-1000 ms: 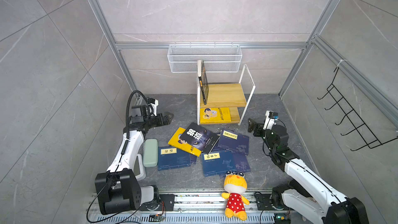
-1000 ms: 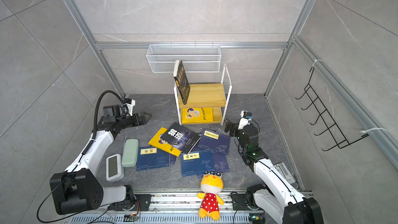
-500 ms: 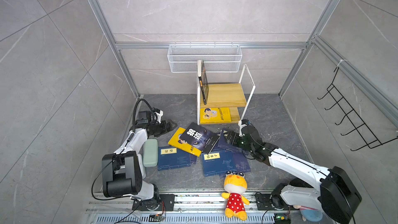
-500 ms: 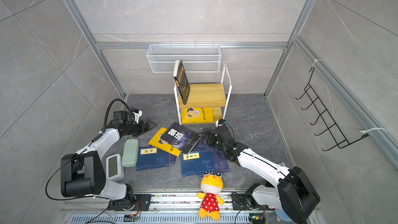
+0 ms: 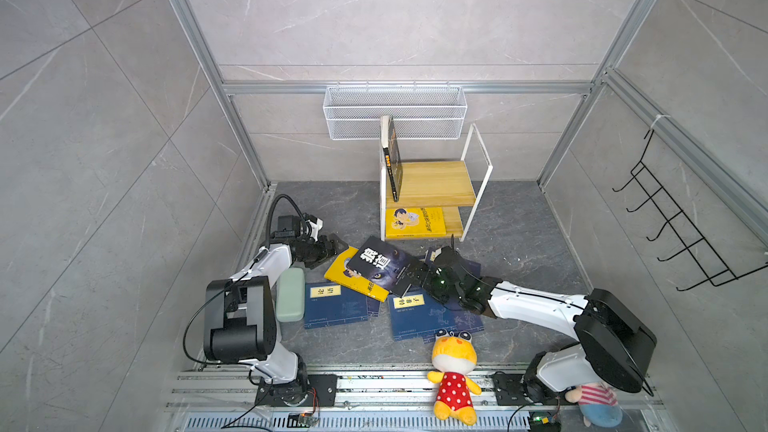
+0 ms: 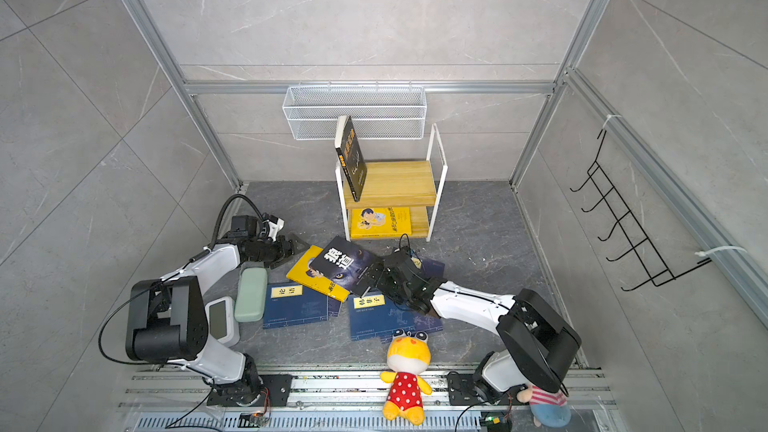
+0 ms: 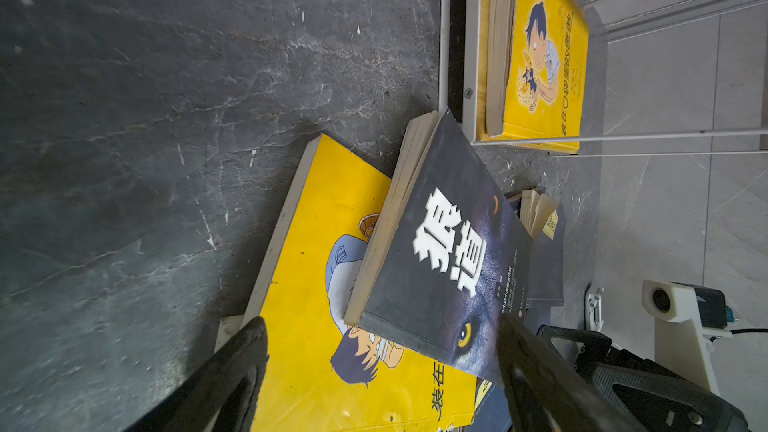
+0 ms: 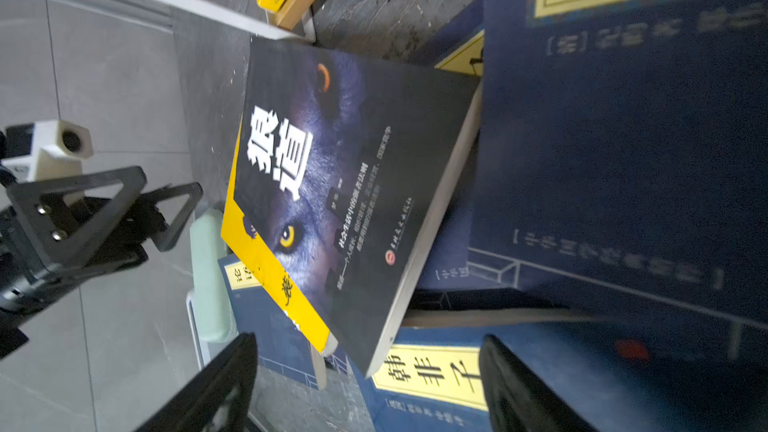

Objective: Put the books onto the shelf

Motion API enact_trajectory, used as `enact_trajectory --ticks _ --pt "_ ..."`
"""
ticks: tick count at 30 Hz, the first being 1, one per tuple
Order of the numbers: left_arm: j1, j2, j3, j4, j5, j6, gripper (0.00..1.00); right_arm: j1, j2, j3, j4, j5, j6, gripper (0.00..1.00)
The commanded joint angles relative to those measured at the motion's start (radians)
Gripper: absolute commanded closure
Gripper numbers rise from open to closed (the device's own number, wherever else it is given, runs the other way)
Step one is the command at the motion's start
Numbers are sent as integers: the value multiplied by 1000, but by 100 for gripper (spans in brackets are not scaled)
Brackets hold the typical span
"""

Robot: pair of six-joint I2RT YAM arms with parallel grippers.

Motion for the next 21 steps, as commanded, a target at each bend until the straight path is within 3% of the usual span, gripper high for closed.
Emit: enact_trajectory --ticks 1,12,16,21 --pt "-24 23 38 -10 14 -2 13 1 32 -15 58 47 124 15" --pt "-83 63 64 -14 14 39 14 -1 145 2 182 14 225 21" --pt "-84 98 73 -20 11 13 28 0 182 -13 251 6 262 23" --pt "-85 130 77 -22 7 8 34 0 241 11 292 -22 276 26"
